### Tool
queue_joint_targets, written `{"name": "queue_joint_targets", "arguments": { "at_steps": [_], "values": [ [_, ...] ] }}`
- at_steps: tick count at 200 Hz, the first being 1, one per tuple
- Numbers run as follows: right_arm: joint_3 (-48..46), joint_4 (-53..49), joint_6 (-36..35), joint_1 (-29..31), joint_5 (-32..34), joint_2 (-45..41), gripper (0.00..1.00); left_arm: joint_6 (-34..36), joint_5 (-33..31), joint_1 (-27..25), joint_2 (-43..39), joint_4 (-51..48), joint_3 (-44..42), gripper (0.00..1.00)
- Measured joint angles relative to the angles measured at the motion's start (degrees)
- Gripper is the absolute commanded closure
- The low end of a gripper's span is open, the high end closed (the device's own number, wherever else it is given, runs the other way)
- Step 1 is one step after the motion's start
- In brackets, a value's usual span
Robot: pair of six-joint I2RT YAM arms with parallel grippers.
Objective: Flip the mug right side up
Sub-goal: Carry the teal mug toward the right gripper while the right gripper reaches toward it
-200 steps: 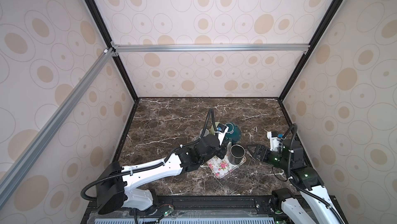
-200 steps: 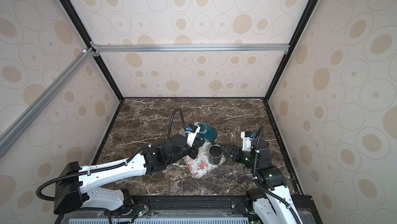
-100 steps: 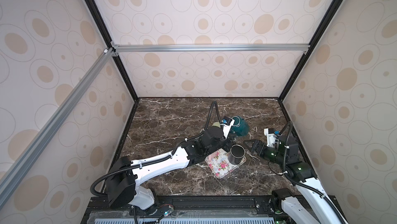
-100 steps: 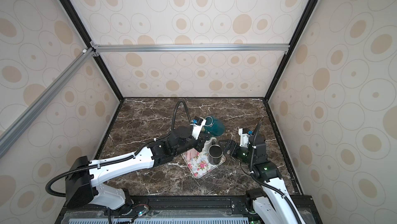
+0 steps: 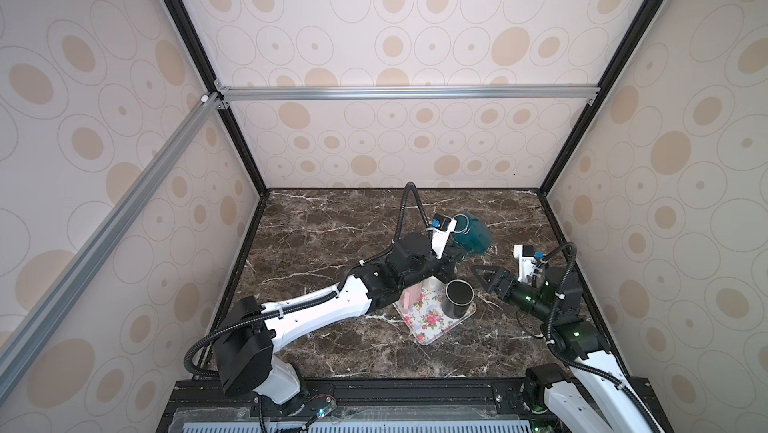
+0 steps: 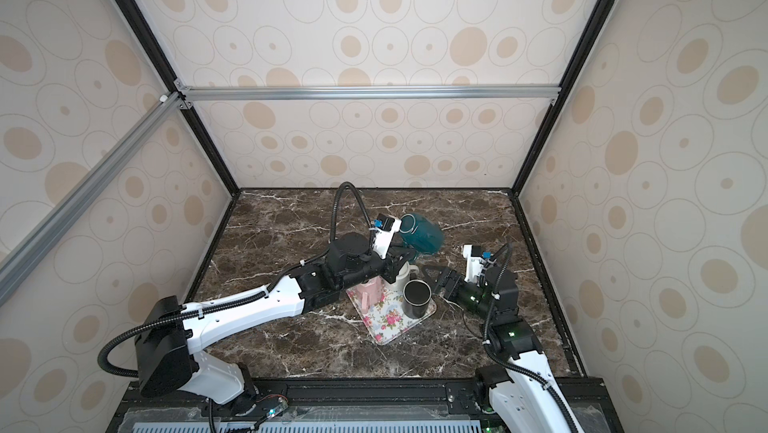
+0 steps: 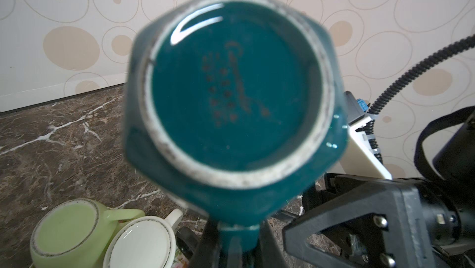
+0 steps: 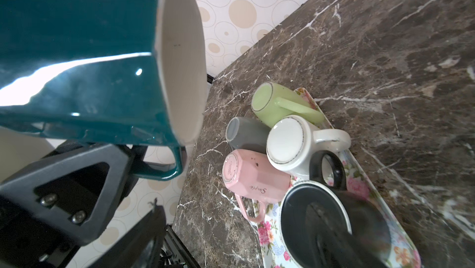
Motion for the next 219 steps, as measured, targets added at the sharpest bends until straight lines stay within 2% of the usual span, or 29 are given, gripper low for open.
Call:
{"name": "queue_joint_targets", "arguments": {
  "at_steps": [47, 118, 195, 219],
  "values": [
    [-0.28, 7.65, 1.86, 0.0, -2.01, 1.73, 0.27, -2.47, 6.08, 1.49, 0.0, 4.52, 0.0, 1.0],
    [-0.72, 17.86, 4.15, 0.0, -3.34, 3.85, 0.31, -5.18, 11.67, 2.16, 0.48, 9.79, -0.04, 1.0],
    [-0.72, 22.73, 5.57, 0.0, -4.11, 5.68, 0.35, -8.0, 15.12, 3.08, 1.07, 13.42, -1.77, 1.0],
    [-0.72, 23.5, 6.1, 0.0, -4.37, 6.05, 0.46, -9.07, 16.02, 3.08, 1.33, 14.91, -2.91, 1.0]
  ]
}}
